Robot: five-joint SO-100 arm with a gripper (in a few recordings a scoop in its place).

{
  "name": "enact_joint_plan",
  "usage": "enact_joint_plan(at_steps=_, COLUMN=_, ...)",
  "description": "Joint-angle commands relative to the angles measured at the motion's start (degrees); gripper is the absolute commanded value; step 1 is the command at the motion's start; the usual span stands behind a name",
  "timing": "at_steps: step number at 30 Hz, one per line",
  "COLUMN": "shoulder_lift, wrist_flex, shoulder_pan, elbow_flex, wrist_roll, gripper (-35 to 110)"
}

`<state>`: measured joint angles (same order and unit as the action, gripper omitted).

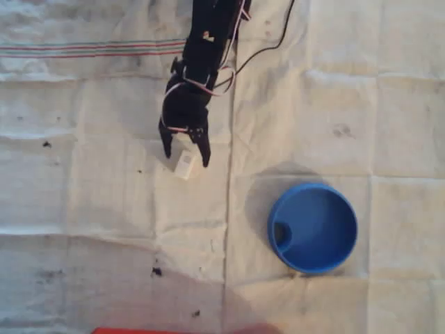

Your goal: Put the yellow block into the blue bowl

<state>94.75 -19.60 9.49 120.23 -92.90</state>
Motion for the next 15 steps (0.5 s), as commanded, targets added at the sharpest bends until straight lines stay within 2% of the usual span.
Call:
enact_joint_plan(at_steps=1, shoulder_lift=-0.44, wrist_flex=3.87, shoulder_pan=-0.18, elbow_flex=-2.20, wrist_roll=-0.70, gripper=28)
enact_joint_plan(at_steps=4, shoulder_lift=-1.93, wrist_flex=5.45, shoulder_pan=-0.26, elbow_flex=-2.20, wrist_roll=-0.70, gripper=20)
enact_joint_plan(at_steps=9, shoulder_lift=-2.37, wrist_flex=5.71, shoulder_pan=-0.35, elbow_flex=-2.20, wrist_roll=-0.70, gripper=0)
enact_joint_plan(at_steps=15, shoulder_lift=-1.58, wrist_flex=6.06, shoulder_pan=-0.44, elbow_flex=-2.37, wrist_roll=-0.62, gripper=0)
